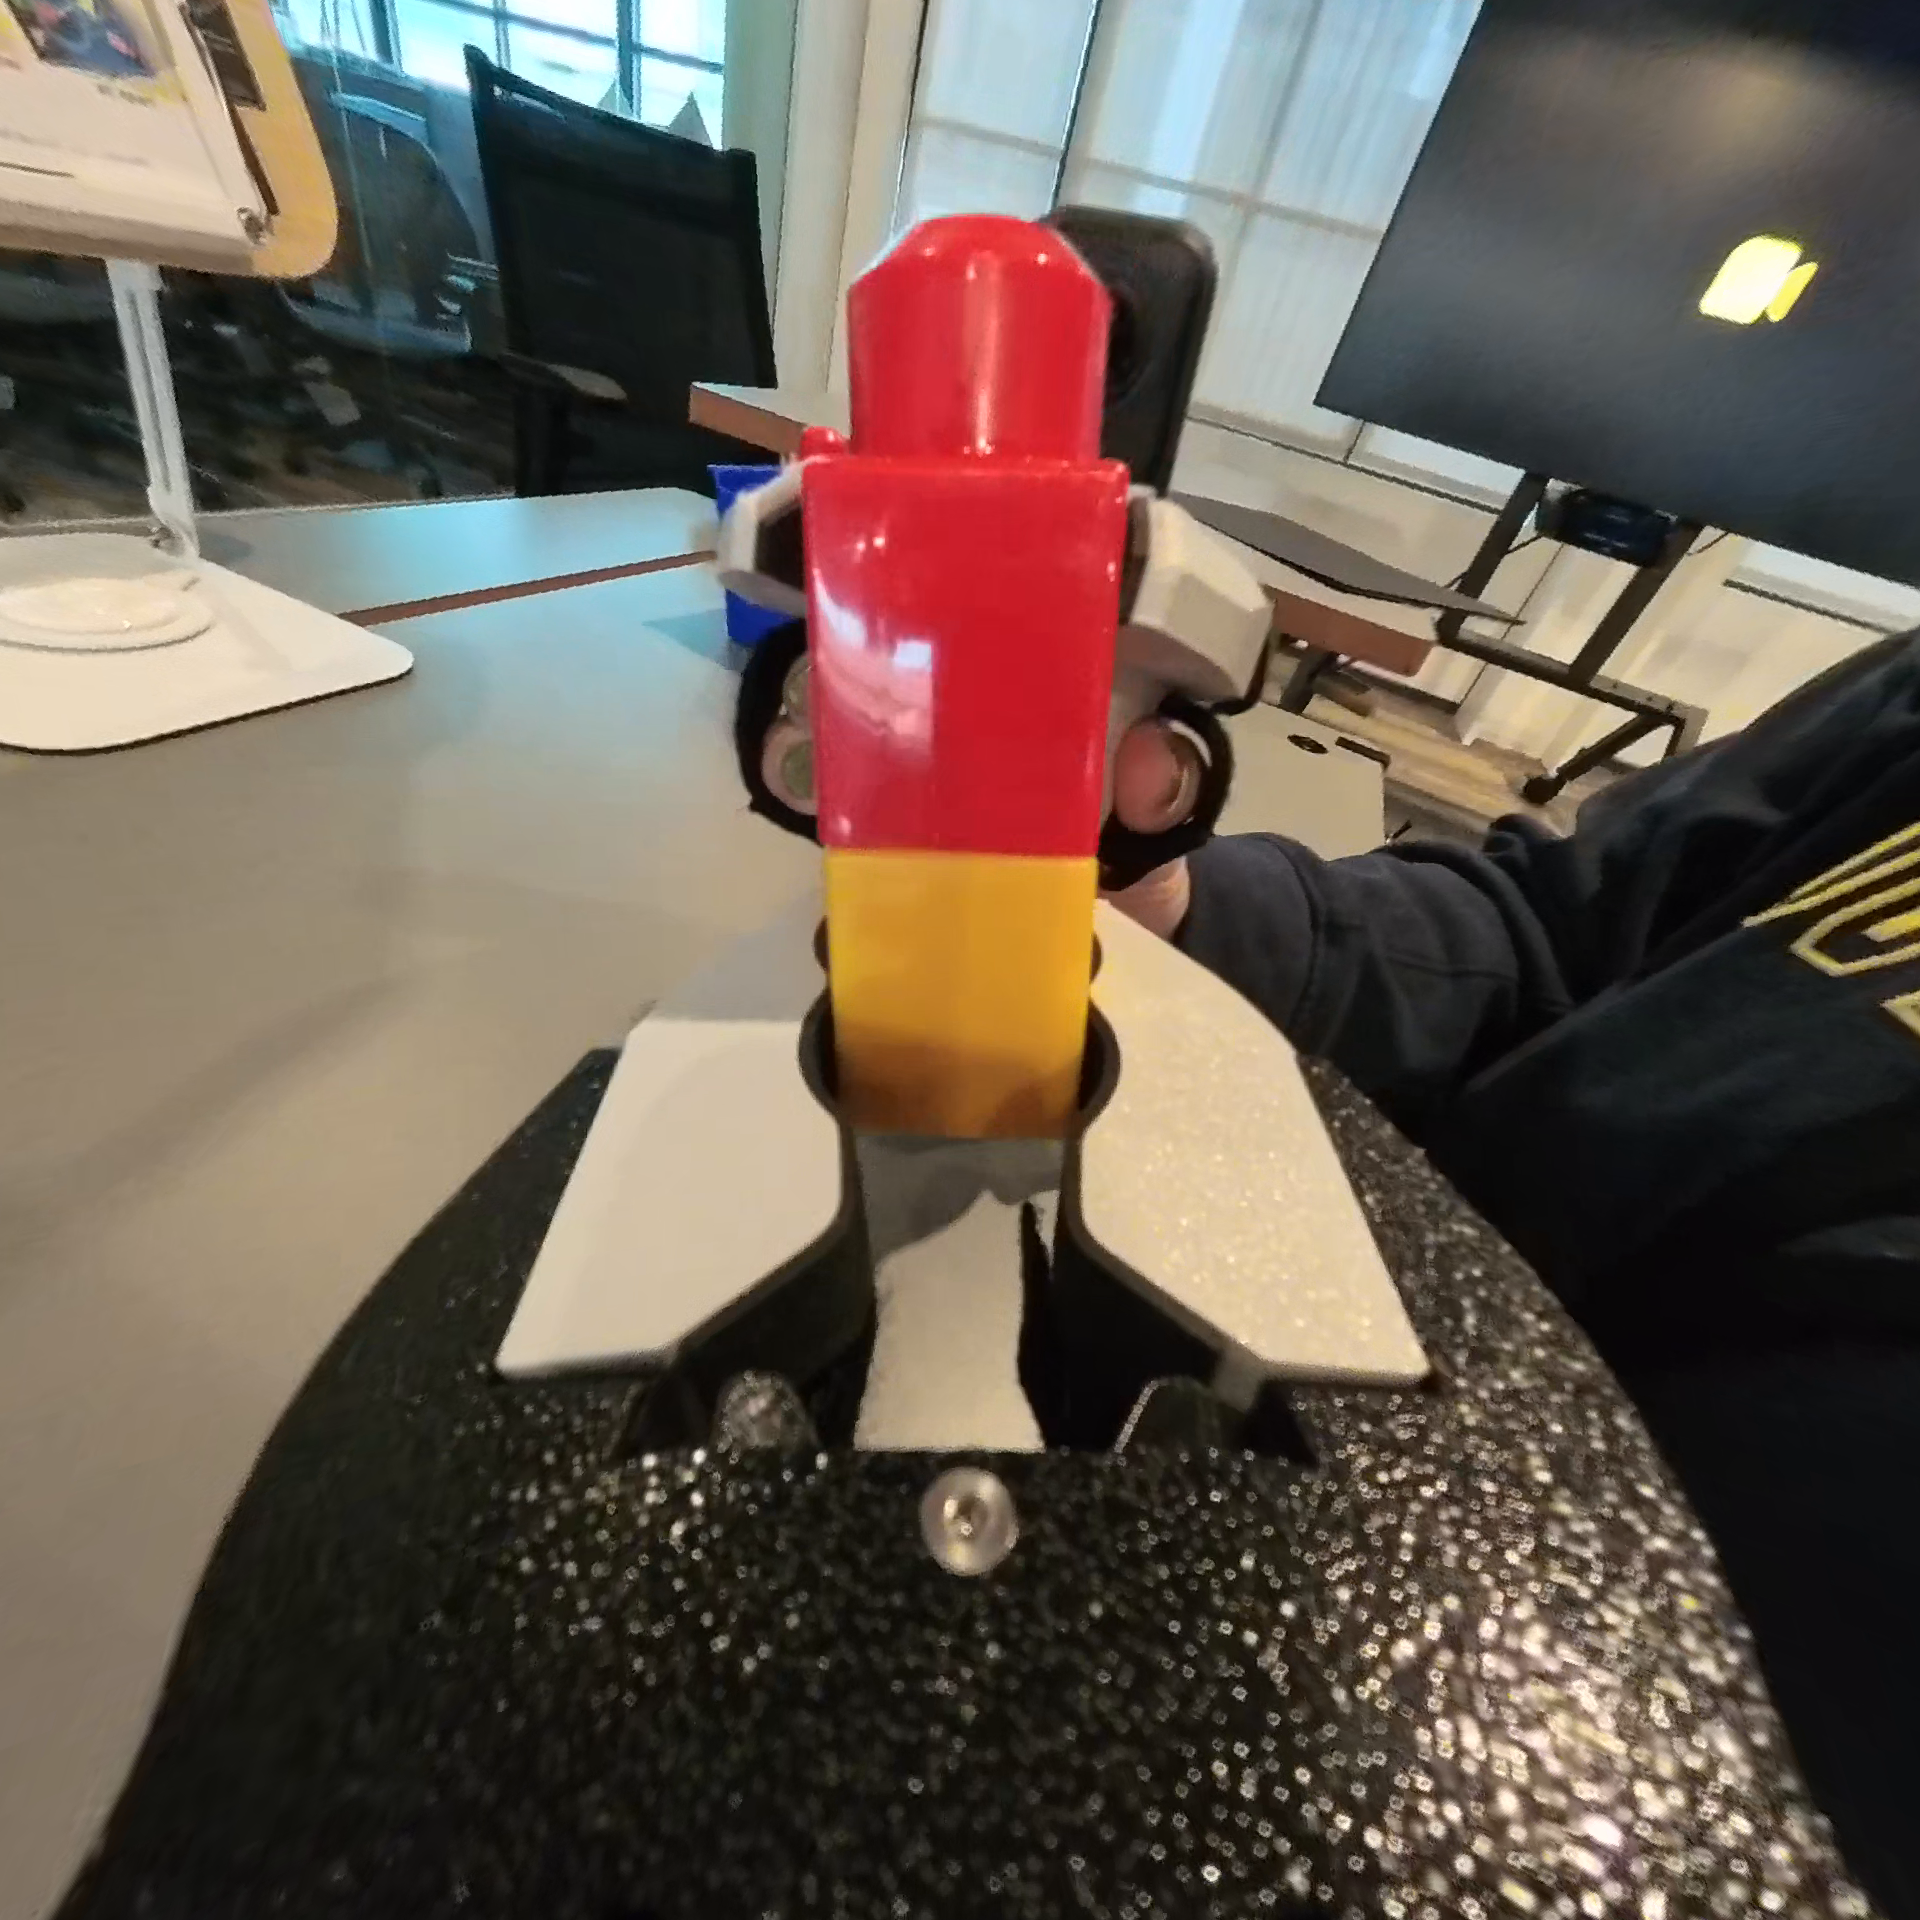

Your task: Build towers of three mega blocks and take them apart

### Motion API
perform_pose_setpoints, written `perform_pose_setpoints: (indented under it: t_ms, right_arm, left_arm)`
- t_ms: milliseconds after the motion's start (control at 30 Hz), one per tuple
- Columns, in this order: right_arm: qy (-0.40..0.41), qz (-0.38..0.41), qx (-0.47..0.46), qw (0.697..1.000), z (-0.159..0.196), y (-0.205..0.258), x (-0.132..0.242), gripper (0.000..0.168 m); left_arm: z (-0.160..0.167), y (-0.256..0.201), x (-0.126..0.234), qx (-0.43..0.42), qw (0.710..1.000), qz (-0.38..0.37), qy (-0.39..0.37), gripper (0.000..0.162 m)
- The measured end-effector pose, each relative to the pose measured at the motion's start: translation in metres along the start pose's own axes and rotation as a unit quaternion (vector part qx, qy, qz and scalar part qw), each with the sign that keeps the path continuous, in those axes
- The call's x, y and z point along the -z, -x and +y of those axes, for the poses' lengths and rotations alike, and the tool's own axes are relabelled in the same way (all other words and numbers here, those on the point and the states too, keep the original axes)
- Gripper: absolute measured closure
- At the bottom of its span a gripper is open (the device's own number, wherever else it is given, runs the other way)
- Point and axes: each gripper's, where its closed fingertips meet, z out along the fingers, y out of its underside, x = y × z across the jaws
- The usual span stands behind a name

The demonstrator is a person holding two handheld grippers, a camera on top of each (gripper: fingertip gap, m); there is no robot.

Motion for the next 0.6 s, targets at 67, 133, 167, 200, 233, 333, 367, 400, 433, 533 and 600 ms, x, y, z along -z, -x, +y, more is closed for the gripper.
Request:
perform_pose_setpoints:
  t_ms: [67,133,167,200,233,333,367,400,433,533,600]
  right_arm:
    - [0.0,-0.002,-0.006,1.0,0.003,0.0,0.001,0.131]
    - [0.001,-0.002,-0.007,1.0,0.006,0.001,0.001,0.13]
    - [0.002,-0.003,0.0,1.0,0.007,0.001,0.0,0.131]
    - [0.006,-0.01,0.009,1.0,0.007,0.003,-0.001,0.13]
    - [0.003,-0.012,0.01,1.0,0.004,0.002,0.002,0.123]
    - [0.082,0.021,0.008,0.996,0.014,-0.018,0.02,0.099]
    - [0.15,0.036,0.03,0.988,0.031,-0.024,0.025,0.095]
    - [0.223,0.032,0.043,0.973,0.05,-0.025,0.028,0.094]
    - [0.3,0.021,0.046,0.953,0.07,-0.025,0.03,0.091]
    - [0.496,-0.029,0.064,0.866,0.12,-0.023,0.037,0.089]
    - [0.592,-0.068,0.09,0.798,0.142,-0.024,0.041,0.093]
  left_arm:
    - [0.003,0.0,0.0,0.004,1.0,0.002,0.002,0.123]
    - [0.007,-0.001,0.0,0.006,1.0,0.009,0.005,0.122]
    - [0.009,-0.002,0.002,0.009,1.0,0.016,0.004,0.122]
    - [0.009,-0.002,0.004,0.009,1.0,0.017,0.004,0.122]
    - [0.008,-0.001,0.008,0.003,1.0,0.009,0.004,0.121]
    - [-0.007,0.013,0.043,-0.008,0.999,-0.03,-0.014,0.122]
    - [-0.009,0.018,0.057,-0.009,0.999,-0.043,-0.014,0.122]
    - [-0.011,0.023,0.07,-0.012,0.998,-0.059,-0.011,0.122]
    - [-0.011,0.026,0.081,-0.018,0.997,-0.075,-0.005,0.122]
    - [-0.012,0.031,0.104,-0.04,0.993,-0.11,0.012,0.122]
    - [-0.011,0.032,0.111,-0.05,0.991,-0.124,0.02,0.122]
